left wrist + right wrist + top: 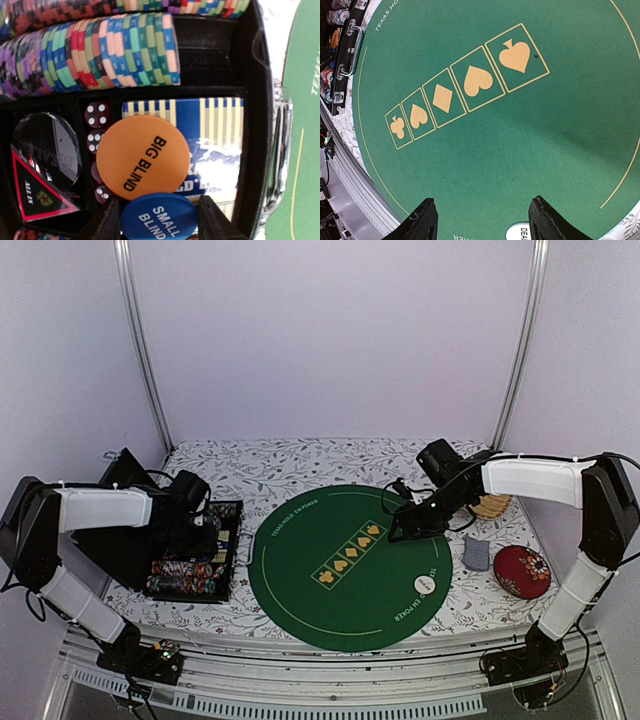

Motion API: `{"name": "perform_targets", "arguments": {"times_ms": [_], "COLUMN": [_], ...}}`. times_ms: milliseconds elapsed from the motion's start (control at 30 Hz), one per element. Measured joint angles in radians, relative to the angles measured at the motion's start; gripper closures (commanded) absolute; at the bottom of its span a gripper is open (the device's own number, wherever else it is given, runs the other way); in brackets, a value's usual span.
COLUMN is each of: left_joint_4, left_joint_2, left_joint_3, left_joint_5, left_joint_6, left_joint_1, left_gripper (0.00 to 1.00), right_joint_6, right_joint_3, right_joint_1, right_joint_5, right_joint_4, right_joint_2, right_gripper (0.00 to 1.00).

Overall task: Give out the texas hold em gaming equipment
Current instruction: Pick up the small blind button from the poker case, then pass from the left arm to the right

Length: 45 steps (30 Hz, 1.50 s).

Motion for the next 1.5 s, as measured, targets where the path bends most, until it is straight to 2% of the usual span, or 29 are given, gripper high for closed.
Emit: {"name": "perform_targets", "arguments": {"times_ms": [100,533,733,867,1000,1100,1300,1500], "left_joint_4": [0.005,-0.048,-0.076,-0.062,0.025,0.076,0.15,0.201], "left_joint_2": [-0.01,-0.087,-0.171,-0.208,-0.211,-0.187,-0.09,-0.068], "left_joint_3": [-0.008,0.003,0.068,0.142,0.171,0.174,0.202,0.203], "left_joint_5": [0.002,-0.001,-0.002,-0.015,0.004,0.013,-0.029,-0.075], "left_joint_6": [0.002,0.023,0.072,0.137,0.219,0.268,0.347,0.404], "left_joint_1": [0.001,0.003,-0.028,-0.161,-0.337,-0.428,-0.539,-0.581], "left_gripper": [0.63,0.66,0.67,0.68,0.68,0.69,0.69,0.68], "right_joint_6": [0.0,0.003,0.019,0.057,0.138,0.203,0.322,0.389], "right_joint_3": [0.0,0.0,0.006,0.035,0.048,0.082,0.15,0.203], "right_joint_1": [0.0,0.001,0.001,0.002,0.02,0.059,0.166,0.212], "right_joint_5": [0.0,-0.006,-0.091,-0.189,-0.285,-0.34,-0.439,-0.503], "right_joint_4": [0.0,0.001,0.039,0.135,0.307,0.436,0.652,0.71], "right_joint_2": [0.0,0.0,-0.001,-0.002,0.0,0.031,0.148,0.268], "right_gripper": [0.36,0.35,0.37,0.4,0.41,0.42,0.49,0.54]}}
